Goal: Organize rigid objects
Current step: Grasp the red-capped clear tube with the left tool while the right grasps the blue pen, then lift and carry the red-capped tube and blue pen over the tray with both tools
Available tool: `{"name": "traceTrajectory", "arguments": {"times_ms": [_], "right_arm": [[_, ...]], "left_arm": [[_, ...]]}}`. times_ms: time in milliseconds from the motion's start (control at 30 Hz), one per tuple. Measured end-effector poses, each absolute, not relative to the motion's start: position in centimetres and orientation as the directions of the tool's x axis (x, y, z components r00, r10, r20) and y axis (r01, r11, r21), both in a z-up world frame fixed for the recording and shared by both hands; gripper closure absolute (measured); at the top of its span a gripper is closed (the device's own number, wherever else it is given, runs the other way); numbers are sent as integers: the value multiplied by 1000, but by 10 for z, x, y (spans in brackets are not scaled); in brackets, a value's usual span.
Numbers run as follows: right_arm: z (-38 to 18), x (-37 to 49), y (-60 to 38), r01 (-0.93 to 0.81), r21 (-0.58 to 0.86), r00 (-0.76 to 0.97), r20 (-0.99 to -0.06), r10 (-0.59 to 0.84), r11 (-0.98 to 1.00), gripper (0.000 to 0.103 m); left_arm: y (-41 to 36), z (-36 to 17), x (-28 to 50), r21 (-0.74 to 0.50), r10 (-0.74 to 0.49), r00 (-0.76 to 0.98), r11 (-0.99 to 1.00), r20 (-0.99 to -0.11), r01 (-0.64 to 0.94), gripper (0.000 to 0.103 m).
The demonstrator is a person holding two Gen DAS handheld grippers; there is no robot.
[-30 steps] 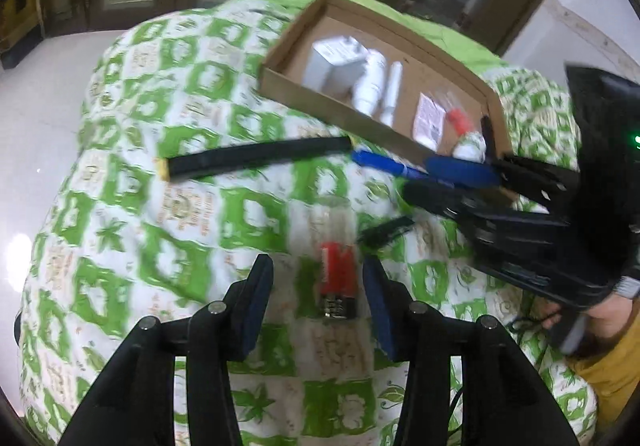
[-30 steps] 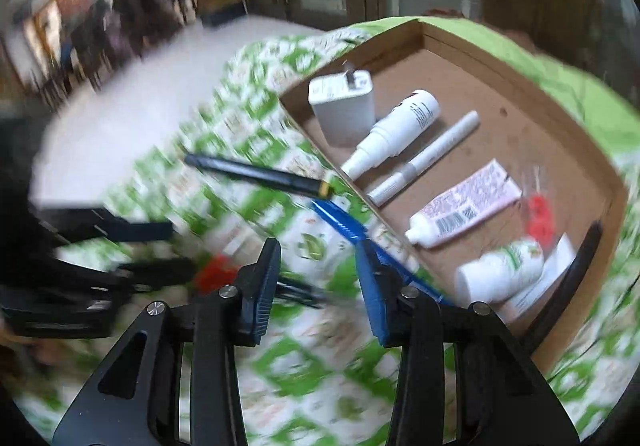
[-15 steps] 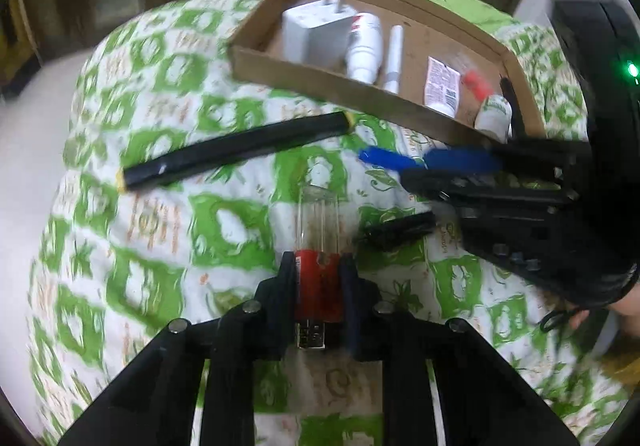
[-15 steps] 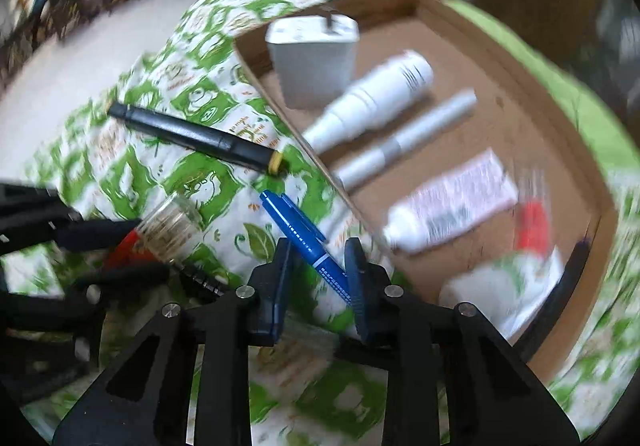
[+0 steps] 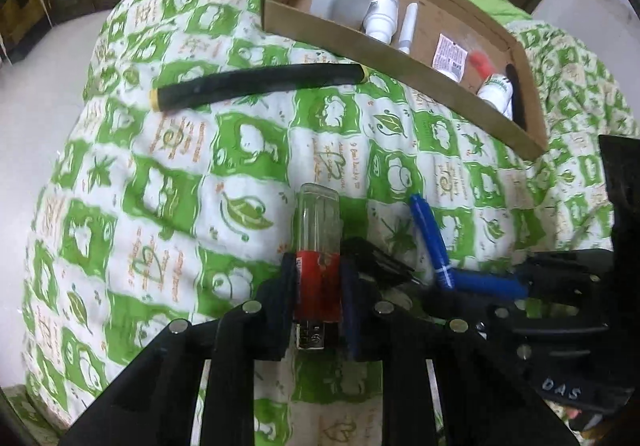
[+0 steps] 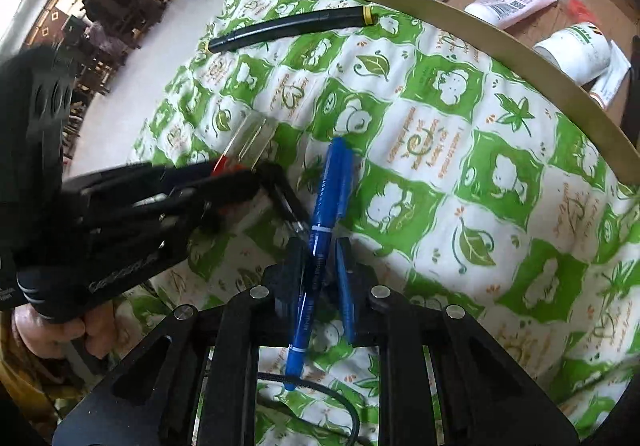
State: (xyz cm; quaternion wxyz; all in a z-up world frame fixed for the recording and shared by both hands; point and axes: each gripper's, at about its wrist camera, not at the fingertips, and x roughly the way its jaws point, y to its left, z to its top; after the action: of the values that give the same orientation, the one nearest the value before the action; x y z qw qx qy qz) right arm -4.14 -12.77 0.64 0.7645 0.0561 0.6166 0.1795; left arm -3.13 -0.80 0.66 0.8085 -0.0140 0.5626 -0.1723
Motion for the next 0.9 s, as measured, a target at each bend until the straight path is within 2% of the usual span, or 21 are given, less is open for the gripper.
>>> {"name": "traceTrajectory", "arguments": {"times_ms": [133, 367, 500, 900], "right_arm": [[1, -41, -125, -182, 308, 190, -921, 341, 934, 87], [18, -45, -121, -187, 283, 284, -901, 327, 941, 93], [31, -43, -140, -142, 293, 351, -878, 324, 946, 94], [11, -28, -171, 15, 315, 318, -901, 294, 949, 93]], "left_arm": [[-17, 6, -26, -168, -258, 330, 946, -908, 279, 82], [-3, 13, -27, -230, -310, 360, 941, -880, 247, 83], [9, 14, -31, -271, -333, 339, 937, -880, 218, 83], [21, 4, -30, -307, -353, 316, 933, -881, 187, 82]]}}
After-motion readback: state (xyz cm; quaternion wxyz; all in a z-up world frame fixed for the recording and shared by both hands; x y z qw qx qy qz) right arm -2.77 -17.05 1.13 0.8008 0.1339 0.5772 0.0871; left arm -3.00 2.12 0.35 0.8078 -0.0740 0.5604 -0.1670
